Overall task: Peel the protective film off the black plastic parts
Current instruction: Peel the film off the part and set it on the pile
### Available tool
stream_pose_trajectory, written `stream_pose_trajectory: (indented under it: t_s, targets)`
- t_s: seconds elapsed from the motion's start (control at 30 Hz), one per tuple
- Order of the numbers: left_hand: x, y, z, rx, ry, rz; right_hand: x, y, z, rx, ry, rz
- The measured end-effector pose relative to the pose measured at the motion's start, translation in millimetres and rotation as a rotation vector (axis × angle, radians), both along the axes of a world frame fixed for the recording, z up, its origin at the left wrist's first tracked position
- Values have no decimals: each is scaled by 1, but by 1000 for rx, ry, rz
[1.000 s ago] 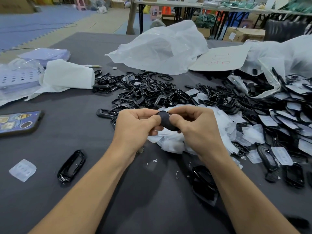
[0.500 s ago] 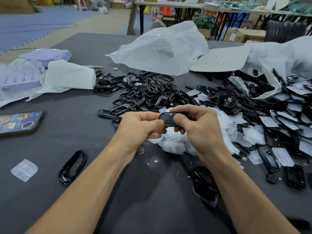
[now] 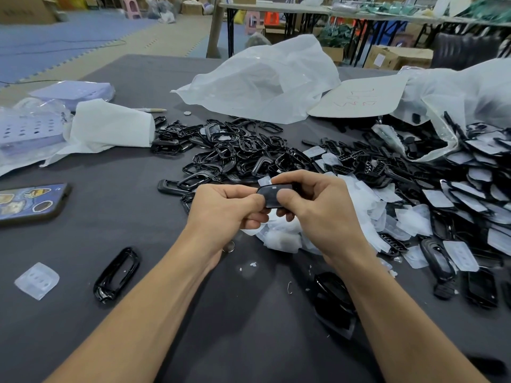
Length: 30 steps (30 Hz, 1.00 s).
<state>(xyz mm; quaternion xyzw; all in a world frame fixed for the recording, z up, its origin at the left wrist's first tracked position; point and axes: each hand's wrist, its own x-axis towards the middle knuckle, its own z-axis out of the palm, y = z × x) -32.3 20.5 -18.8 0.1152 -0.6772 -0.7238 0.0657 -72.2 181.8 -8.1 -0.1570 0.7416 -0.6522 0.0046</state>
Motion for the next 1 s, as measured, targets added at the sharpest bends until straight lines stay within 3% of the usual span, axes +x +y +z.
stream_pose_trajectory:
  t_s: [0.53,0.67,0.8,0.87,1.0]
  targets:
    - [1,5,4,-147,127,79,-2,1,1,-125,-118,103]
    - [1,6,3,-150,130,83,-3,0,-3,3,-10,40]
    - [1,6,2,-140,112,71,-5,4,1,-4,-89,94]
    - [0,7,1,-132,94,81,-4,7,4,91,-13,43]
    - [-1,6,0,-98,50,107,5,10,10,499,321,-34]
